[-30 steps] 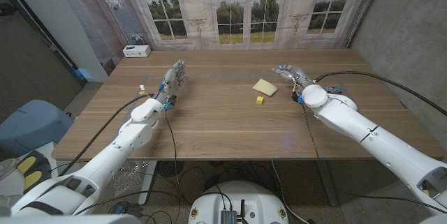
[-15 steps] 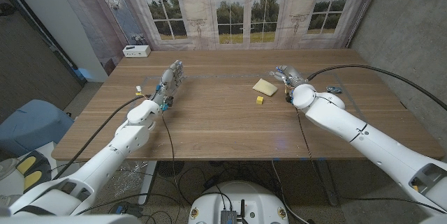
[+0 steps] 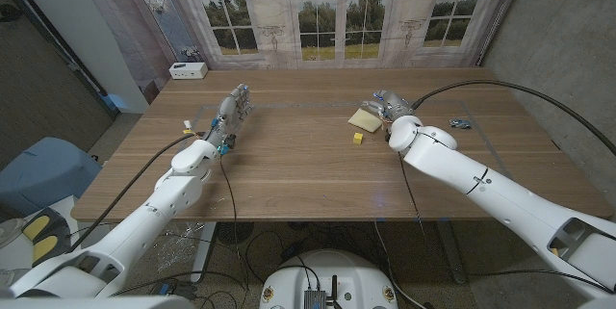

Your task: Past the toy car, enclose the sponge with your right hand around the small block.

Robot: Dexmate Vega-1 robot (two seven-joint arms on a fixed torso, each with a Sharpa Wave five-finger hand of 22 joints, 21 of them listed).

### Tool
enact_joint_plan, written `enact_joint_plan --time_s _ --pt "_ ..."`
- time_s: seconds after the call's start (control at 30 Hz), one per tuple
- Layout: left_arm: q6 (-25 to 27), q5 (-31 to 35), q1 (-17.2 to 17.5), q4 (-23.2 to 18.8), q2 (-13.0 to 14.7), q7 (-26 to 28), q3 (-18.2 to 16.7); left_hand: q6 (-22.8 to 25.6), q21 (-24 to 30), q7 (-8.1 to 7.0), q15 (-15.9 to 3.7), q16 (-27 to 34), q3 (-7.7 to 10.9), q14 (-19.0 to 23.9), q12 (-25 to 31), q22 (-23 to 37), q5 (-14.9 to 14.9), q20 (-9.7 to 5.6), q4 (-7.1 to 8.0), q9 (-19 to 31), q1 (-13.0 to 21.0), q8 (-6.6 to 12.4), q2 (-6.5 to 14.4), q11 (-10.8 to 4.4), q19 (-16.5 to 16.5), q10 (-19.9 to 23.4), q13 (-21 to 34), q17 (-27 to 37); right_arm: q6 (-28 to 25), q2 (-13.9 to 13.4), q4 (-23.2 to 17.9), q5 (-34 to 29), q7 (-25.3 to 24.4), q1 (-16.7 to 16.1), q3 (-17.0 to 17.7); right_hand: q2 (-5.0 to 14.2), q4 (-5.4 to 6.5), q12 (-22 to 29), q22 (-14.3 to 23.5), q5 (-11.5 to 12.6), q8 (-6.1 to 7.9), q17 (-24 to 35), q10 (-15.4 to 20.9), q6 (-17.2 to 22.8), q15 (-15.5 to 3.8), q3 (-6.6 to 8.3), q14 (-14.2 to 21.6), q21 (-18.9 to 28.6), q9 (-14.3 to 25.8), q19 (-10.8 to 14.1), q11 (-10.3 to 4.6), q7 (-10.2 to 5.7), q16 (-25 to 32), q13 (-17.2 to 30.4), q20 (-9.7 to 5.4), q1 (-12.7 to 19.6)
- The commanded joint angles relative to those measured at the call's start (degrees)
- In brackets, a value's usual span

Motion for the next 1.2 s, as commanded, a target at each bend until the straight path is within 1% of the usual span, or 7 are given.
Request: enact_joint_plan --time_s 0.03,0.33,0.43,0.67,1.0,1.03,1.2 --pt "-0.61 -0.38 1.55 -1.08 0.68 0.19 -0.74 -0.08 0.11 -0.38 -0.02 0.25 0.08 -0.37 0.31 0.29 0.31 0.45 -0.12 0.13 0.35 0.18 -0.08 -0.05 -0.23 -0.70 0.19 0.17 -7.68 2.81 0.54 -4.70 -0.25 3.51 -5.32 -0.85 -0.17 0.06 0.28 -0.19 0.04 0.31 0.10 0.11 -0.09 -0.20 -0.19 -0.14 0.18 0.21 -0.40 -0.47 -0.08 0.15 0.66 0.25" --pt "-1.26 -0.66 1.66 -0.58 0.58 -0.25 -0.99 -0.01 0.10 -0.41 0.04 0.27 0.05 -0.37 0.30 0.28 0.31 0.49 -0.15 0.14 0.36 0.19 -0.11 0.00 -0.24 -0.75 0.19 0.17 -12.89 6.11 2.96 -7.21 -1.70 6.06 -8.86 -1.89 -0.55 -0.10 0.33 -0.04 0.06 0.32 -0.34 0.15 -0.18 -0.78 -0.72 -0.90 0.21 -0.31 -1.42 -1.39 -0.29 0.17 2.58 -0.05" --pt "-1.43 -0.79 1.67 -0.39 0.52 -0.40 -1.07 0.01 0.09 -0.43 0.08 0.25 0.04 -0.41 0.30 0.28 0.30 0.48 -0.16 0.14 0.36 0.19 -0.12 -0.09 -0.24 -0.76 0.19 0.17 -14.39 7.62 4.26 -7.26 -2.18 6.64 -9.24 -2.13 -0.60 -0.18 0.34 0.02 0.05 0.34 -0.59 0.12 -0.64 -0.95 -1.27 -1.17 0.22 -0.59 -1.56 -1.66 -0.48 0.18 2.92 -0.20" --pt "-1.83 -1.14 1.80 0.21 0.42 -0.76 -1.31 0.02 0.09 -0.45 -0.03 0.25 0.02 -0.43 0.32 0.28 0.30 0.48 -0.18 0.14 0.36 0.19 -0.14 -0.02 -0.25 -0.73 0.19 0.17 -17.30 10.18 8.03 -7.07 -1.93 9.18 -11.56 -2.37 -0.68 -0.42 0.34 0.15 0.00 0.37 -1.37 -0.03 -0.48 -1.15 -1.82 -1.59 0.24 -0.92 -1.77 -2.08 -0.62 0.18 3.72 -0.37" --pt "-2.19 -1.46 1.80 1.03 0.22 -0.96 -1.58 0.04 0.09 -0.51 -0.05 0.27 0.00 -0.42 0.31 0.28 0.29 0.49 -0.21 0.14 0.37 0.18 -0.14 -0.13 -0.24 -0.75 0.19 0.16 -20.61 13.88 12.98 -5.68 -2.32 11.98 -13.14 -2.56 -0.77 -0.64 0.34 0.34 -0.25 0.42 -2.61 -0.81 -0.26 -1.42 -2.84 -2.51 0.27 -1.84 -2.05 -2.88 -0.81 0.21 4.83 -0.63" --pt "-2.21 -1.44 1.78 1.10 0.21 -0.92 -1.59 0.04 0.08 -0.55 -0.06 0.27 0.00 -0.43 0.32 0.28 0.29 0.48 -0.22 0.14 0.37 0.18 -0.14 -0.12 -0.24 -0.74 0.19 0.16 -20.42 13.79 13.25 -5.60 -2.19 12.34 -13.62 -2.60 -0.76 -0.67 0.34 0.34 -0.24 0.43 -2.76 -0.82 -0.24 -1.46 -2.91 -2.58 0.27 -1.90 -2.03 -2.89 -0.82 0.21 4.94 -0.69" --pt "-2.37 -1.55 1.68 1.54 0.14 -1.01 -1.72 -0.34 0.08 -1.07 -0.07 0.27 0.00 -0.44 0.32 0.28 0.29 0.47 -0.25 0.14 0.39 0.03 -0.13 0.00 -0.25 -0.77 0.19 0.16 -21.79 15.81 16.10 -5.16 -3.11 13.57 -14.27 -2.88 -0.68 -0.70 0.33 0.37 -0.32 0.47 -3.21 -1.18 -0.13 -1.75 -3.52 -3.11 0.28 -2.58 -2.10 -3.01 -0.94 0.22 5.35 -1.11"
